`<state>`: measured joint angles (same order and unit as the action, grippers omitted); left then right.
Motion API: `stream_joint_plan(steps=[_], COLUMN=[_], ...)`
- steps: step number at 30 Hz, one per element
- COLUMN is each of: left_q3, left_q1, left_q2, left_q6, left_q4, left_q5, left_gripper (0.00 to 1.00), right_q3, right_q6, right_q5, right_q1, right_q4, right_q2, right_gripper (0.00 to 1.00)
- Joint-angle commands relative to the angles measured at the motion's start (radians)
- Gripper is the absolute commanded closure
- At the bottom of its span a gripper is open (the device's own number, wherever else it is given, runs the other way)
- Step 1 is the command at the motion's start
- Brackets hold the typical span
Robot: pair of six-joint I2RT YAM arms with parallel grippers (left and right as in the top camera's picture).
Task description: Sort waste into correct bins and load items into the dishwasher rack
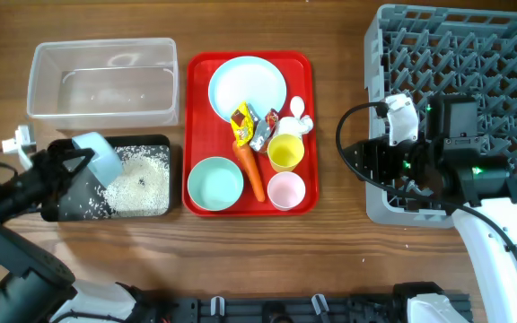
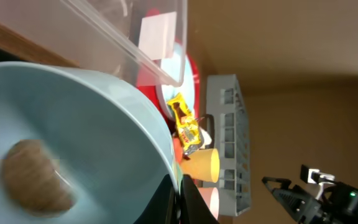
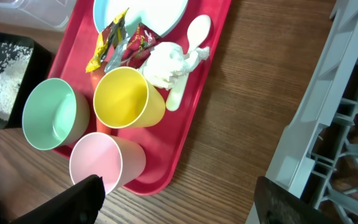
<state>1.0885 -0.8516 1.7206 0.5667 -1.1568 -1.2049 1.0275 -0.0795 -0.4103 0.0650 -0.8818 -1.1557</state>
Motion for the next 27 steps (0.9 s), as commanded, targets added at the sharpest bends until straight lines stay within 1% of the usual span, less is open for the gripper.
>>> stream_joint_plan(steps=[1, 5, 9, 12, 15, 17, 18, 21, 22, 24, 25, 26, 27], left_q3=[-0.032, -0.036, -0.035, -0.024, 0.021, 0.061, 0.081, 0.151, 0.175, 0.2, 0.201, 0.201, 0.201], left_q1=[-0.044, -0.052, -0.051, -0.039, 0.022, 0.102, 0.138, 0.285, 0.344, 0.48, 0.552, 0.622, 0.718], left_q2=[0.002, 0.002, 0.002, 0.0, -0.026, -0.064, -0.078, -0.126, -0.139, -0.169, -0.184, -0.192, -0.196], left_q6=[0.113, 0.115, 0.115, 0.114, 0.113, 0.106, 0.097, 0.021, -0.027, -0.184, -0.272, -0.335, -0.406], left_q4=[0.006, 0.006, 0.02, 0.046, 0.04, 0.04, 0.04, 0.05, 0.062, 0.142, 0.195, 0.231, 0.27], left_q5=[-0.116, -0.198, -0.21, -0.274, -0.296, -0.27, -0.246, -0.121, -0.056, 0.118, 0.233, 0.34, 0.491], left_gripper=[0.96, 0.96, 0.96, 0.96, 0.96, 0.96, 0.96, 0.96, 0.96, 0.96, 0.96, 0.96, 0.96], right_q3=[0.005, 0.005, 0.005, 0.005, 0.005, 0.005, 0.005, 0.005, 0.005, 0.005, 0.005, 0.005, 0.005], right_q6=[0.011, 0.012, 0.012, 0.012, 0.021, 0.039, 0.039, 0.039, 0.05, 0.056, 0.056, 0.056, 0.056], right_q5=[0.011, 0.011, 0.011, 0.011, 0.011, 0.011, 0.011, 0.011, 0.011, 0.011, 0.011, 0.011, 0.011], right_q1=[0.006, 0.006, 0.006, 0.006, 0.006, 0.006, 0.006, 0.006, 0.006, 0.006, 0.006, 0.006, 0.006], right_q4=[0.002, 0.002, 0.004, 0.011, 0.01, 0.011, 0.012, 0.017, 0.018, 0.019, 0.019, 0.019, 0.019], right_q2=[-0.008, -0.008, -0.008, -0.008, -0.008, -0.008, -0.008, -0.013, -0.016, -0.019, -0.019, -0.019, -0.019], right_gripper=[0.2, 0.2, 0.2, 0.2, 0.2, 0.2, 0.2, 0.2, 0.2, 0.2, 0.2, 0.2, 0.2])
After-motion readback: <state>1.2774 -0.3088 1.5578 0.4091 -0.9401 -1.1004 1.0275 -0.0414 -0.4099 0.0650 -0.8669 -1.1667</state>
